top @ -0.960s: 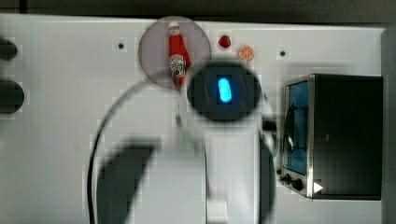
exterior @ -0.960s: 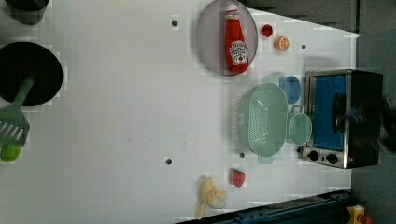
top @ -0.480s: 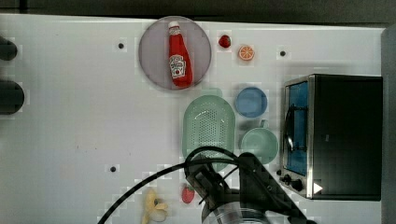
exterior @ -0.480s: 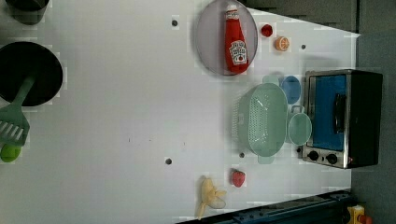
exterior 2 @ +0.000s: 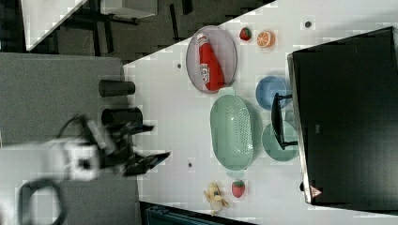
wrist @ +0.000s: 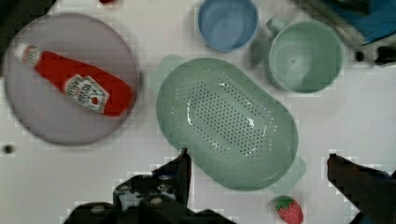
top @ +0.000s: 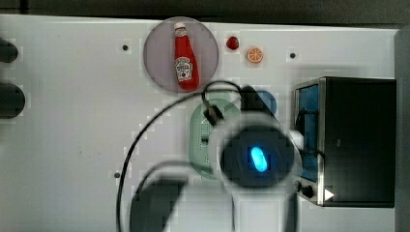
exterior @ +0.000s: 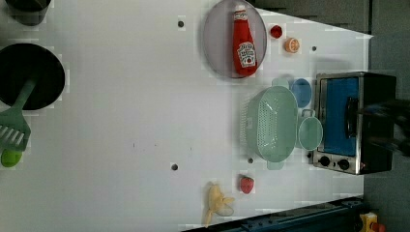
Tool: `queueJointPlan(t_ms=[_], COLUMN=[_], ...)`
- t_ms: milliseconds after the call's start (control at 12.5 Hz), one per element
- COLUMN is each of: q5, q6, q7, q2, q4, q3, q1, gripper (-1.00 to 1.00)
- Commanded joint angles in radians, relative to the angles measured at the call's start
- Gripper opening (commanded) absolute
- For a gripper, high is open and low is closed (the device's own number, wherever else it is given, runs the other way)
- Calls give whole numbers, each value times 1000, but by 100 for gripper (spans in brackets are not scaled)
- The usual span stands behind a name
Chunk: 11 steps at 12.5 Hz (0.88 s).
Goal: Drag strainer right to left.
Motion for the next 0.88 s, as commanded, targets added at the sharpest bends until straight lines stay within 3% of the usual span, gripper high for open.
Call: queueJointPlan(t_ms=[80, 880], q5=[7, 7], q6=[54, 666], q7=[197, 629], q2=[124, 495], q4=[-62, -239], q3=[5, 39], q1=[5, 13], gripper=[100, 100])
